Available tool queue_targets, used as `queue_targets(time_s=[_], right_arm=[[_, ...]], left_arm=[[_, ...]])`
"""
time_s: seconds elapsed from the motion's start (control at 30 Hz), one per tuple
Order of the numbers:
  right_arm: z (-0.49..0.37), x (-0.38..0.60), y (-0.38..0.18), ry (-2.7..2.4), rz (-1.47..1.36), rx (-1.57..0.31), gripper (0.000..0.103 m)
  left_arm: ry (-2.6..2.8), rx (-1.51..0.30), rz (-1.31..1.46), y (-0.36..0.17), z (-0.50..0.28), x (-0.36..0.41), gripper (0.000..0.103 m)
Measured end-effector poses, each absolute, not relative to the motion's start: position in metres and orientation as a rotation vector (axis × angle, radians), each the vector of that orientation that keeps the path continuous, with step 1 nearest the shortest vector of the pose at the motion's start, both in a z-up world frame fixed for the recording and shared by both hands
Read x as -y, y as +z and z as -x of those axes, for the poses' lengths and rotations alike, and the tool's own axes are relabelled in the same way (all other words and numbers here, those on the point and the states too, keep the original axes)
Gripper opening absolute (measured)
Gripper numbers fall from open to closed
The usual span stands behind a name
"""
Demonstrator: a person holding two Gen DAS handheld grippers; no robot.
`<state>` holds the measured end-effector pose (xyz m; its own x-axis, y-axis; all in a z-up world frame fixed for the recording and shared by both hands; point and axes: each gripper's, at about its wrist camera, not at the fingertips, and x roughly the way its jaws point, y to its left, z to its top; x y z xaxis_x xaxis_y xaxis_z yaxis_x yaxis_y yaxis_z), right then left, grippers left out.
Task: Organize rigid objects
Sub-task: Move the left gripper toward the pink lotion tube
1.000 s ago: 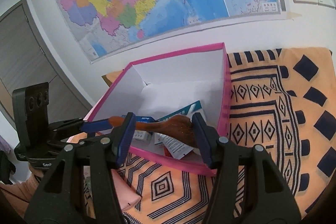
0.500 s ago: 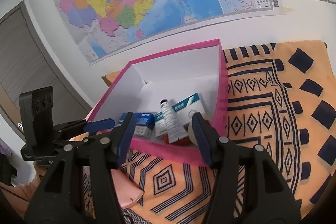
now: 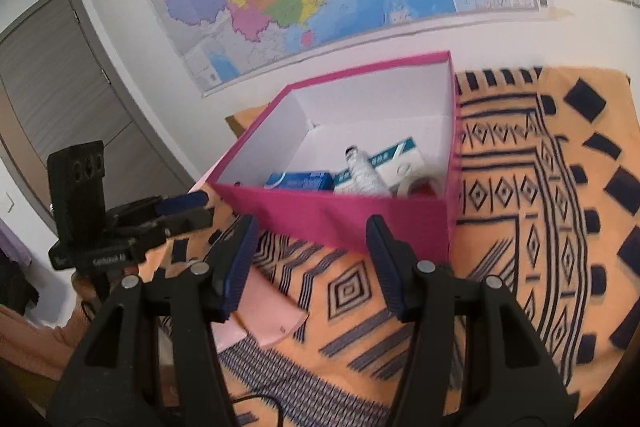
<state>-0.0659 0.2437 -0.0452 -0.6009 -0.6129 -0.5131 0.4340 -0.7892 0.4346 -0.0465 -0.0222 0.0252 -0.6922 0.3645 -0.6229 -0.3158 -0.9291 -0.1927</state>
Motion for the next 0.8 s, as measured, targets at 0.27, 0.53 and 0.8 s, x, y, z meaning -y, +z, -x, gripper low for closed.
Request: queue_targets(time_s=[0.27,0.53,0.8], right_arm=[[0.052,-0.241,-0.070,-2.322,-0.981,0.372,0.058],[0.045,-0.227,-0.093,-2.265,-1.054,0.394,0.058],[0.048,-0.208,-0.104,-2.209,-1.100,0.388,0.058]], left_arm=[[2.628,0.148,1.067,0.000,0.038,0.046,0.054],[2.633,0.188,1.115,-0.012,0.028,0.055,0.054],[2.635,0.200,1.111,-0.013,0.025,0.056,0.054]])
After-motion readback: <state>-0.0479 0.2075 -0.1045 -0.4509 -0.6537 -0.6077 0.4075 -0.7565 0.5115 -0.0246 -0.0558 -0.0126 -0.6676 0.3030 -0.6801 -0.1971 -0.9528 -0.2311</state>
